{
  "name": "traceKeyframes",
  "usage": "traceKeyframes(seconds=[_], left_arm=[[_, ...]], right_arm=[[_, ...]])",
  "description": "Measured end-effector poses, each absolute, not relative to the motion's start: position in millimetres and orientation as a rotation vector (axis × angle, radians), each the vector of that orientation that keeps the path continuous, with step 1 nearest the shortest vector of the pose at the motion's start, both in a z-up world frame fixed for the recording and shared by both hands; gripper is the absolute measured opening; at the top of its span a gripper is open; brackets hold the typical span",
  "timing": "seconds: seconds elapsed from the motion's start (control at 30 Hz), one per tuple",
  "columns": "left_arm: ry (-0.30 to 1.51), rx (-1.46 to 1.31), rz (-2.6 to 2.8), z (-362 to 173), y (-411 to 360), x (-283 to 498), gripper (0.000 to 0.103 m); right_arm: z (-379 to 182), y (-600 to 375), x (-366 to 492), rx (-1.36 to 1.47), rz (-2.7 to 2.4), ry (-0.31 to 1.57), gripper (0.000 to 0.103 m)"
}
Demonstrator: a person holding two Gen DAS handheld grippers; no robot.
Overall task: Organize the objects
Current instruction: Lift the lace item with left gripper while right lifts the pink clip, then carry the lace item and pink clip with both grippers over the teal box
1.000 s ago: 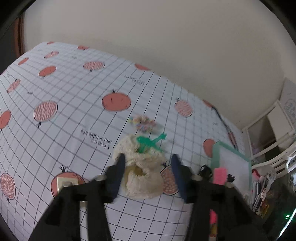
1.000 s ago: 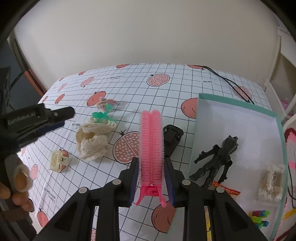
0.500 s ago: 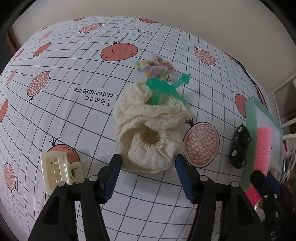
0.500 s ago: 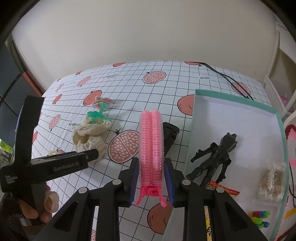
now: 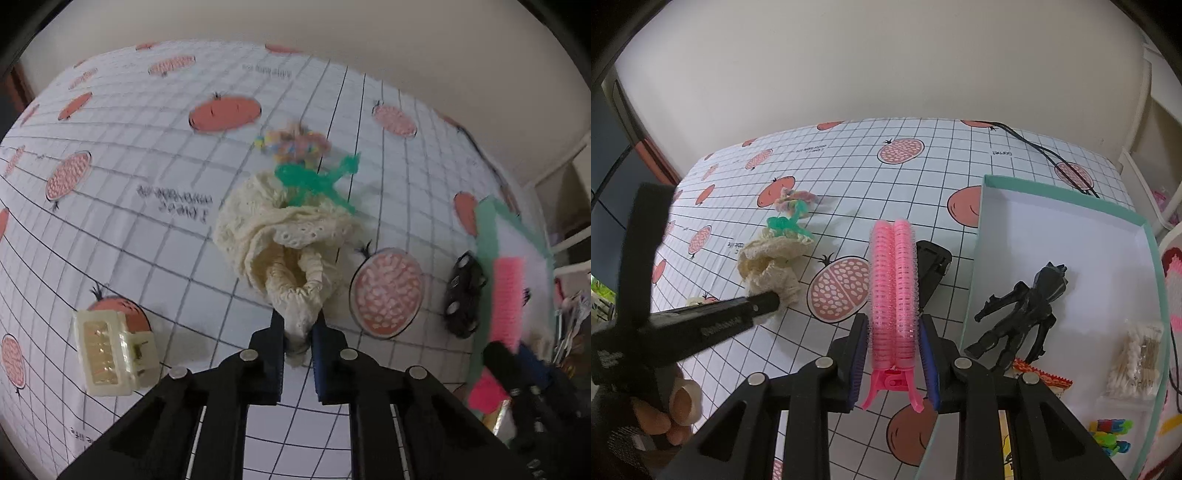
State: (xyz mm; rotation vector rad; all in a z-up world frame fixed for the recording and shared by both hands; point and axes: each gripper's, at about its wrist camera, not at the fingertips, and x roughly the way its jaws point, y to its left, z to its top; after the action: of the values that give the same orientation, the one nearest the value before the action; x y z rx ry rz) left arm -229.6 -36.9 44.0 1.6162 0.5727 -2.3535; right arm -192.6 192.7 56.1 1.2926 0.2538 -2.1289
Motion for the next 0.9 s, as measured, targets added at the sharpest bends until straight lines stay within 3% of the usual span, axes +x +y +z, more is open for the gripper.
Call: traceKeyframes(seconds=[0.4, 0.9], left_arm=[[0.601, 1.157, -2.639, 143, -51, -213, 0.011], [0.555, 1.181, -2.729, 140, -15, -223, 0.011]], right_arm=[[62, 200, -193, 1.279, -2.144, 0.237, 0.029], [94, 236, -201, 1.135, -2.292, 0.076, 0.029]])
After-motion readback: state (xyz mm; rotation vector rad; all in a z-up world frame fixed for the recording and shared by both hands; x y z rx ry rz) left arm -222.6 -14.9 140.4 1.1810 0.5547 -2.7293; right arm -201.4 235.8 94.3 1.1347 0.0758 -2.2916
